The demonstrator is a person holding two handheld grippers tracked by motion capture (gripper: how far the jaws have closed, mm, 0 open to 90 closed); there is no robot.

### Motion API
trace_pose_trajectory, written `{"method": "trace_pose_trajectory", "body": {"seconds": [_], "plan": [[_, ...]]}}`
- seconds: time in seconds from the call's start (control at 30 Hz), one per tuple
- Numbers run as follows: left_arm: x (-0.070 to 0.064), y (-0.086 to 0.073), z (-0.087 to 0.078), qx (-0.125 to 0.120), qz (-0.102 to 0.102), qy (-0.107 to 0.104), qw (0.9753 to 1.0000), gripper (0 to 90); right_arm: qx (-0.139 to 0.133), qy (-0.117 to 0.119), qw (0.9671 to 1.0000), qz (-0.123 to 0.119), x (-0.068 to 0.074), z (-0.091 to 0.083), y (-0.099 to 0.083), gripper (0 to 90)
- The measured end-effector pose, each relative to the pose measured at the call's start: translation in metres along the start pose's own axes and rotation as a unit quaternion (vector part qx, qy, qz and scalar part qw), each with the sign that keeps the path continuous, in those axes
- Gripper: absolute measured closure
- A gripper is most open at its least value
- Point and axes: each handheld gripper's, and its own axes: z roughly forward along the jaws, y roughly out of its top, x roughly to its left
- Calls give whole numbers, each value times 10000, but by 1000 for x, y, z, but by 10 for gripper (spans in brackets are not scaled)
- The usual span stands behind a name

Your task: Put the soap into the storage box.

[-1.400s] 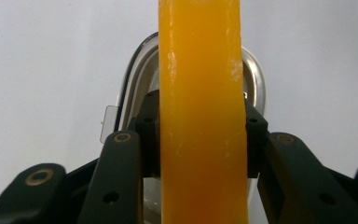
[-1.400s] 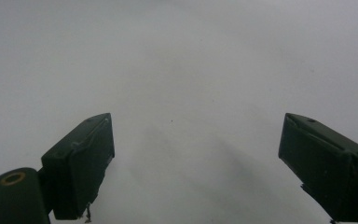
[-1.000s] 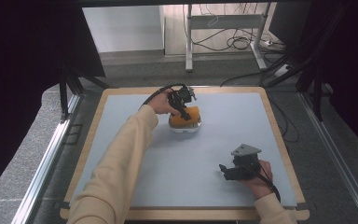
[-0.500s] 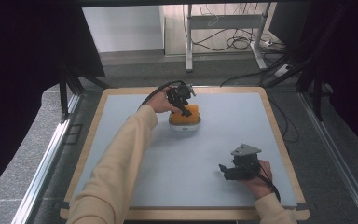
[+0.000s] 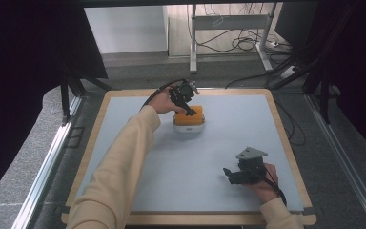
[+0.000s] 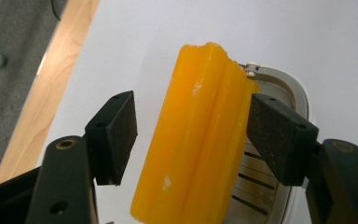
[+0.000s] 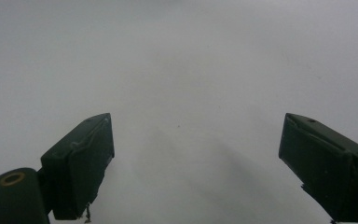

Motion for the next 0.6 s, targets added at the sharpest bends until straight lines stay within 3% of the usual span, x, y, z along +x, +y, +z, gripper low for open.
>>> {"method": "trace_pose_trajectory", "body": {"seconds": [0.27,0.43,0.6], "plan": [[-2,-8,-25,-406,-520,-162,9977,315,-2,-22,10000,-8,0,1,1,104],[-9,-21,-39,-552,-816,-43,9951,313,-6,-53,10000,-10,0,0,1,104],[-23,-36,-53,-630,-942,52,9935,310,2,-73,10000,-40,2,0,2,104]]}}
